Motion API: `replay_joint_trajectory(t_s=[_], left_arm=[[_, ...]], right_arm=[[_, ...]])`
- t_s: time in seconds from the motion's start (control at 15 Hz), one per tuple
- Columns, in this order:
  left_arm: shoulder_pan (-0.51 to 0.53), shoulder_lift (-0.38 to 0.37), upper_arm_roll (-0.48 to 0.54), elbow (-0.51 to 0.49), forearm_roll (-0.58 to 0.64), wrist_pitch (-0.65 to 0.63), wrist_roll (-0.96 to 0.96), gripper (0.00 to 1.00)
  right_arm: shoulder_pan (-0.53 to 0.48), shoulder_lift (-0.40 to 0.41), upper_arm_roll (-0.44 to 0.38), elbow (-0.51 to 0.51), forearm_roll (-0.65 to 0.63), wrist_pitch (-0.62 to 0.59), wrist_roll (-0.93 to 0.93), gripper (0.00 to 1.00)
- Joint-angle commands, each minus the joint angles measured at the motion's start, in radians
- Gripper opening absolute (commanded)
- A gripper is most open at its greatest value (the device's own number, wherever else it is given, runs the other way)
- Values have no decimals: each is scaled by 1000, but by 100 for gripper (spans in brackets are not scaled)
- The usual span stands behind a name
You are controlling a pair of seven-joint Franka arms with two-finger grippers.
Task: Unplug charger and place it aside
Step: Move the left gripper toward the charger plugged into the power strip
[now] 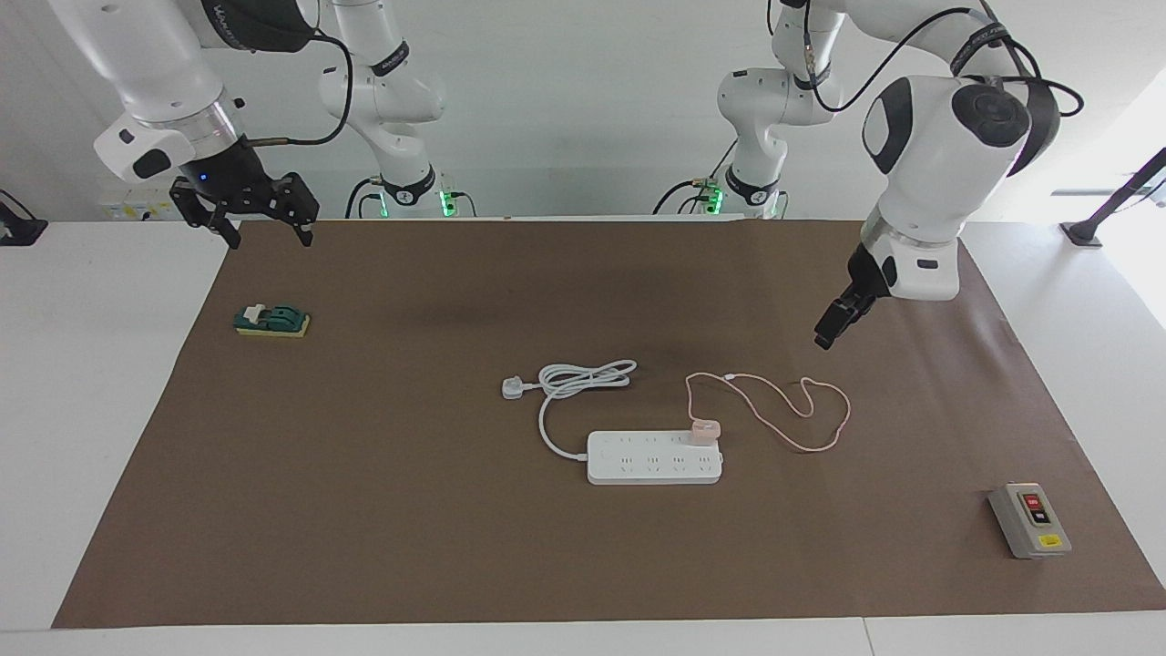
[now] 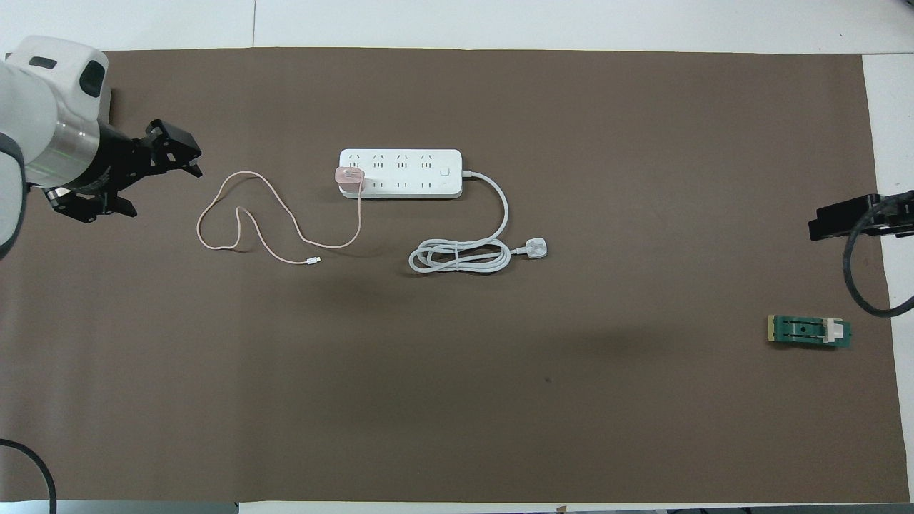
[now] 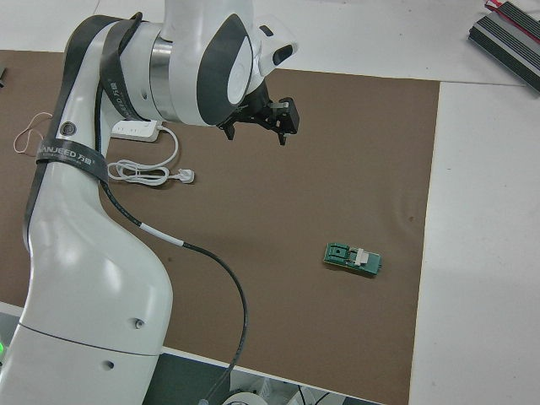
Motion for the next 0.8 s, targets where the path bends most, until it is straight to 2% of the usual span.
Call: replay_joint_trajectory(t_s=[0.0,0.2,0.4,0.53,0.6,0.73], left_arm=[[-37,46,14,24,3,30,-195,100],[-62,89,14,27,3,67,-393,100],[-92,148,14,24,3,67,-620,100],[-123,224,14,26,6,105,-767,100],[-126,234,14,24,4,137,-786,100],[-149,258,14,26,4,194,-805,100]], right_arm=[[35,-20,9,-125,60,76,157,100],[89,51,9,-141,155,142,395,100],[144,156,9,-139,306,269,646,100],[208,257,9,-135,475,425,874,100],[218,291,9,-120,538,458,941,100],[247,425,9,3,661,484,1039,100]])
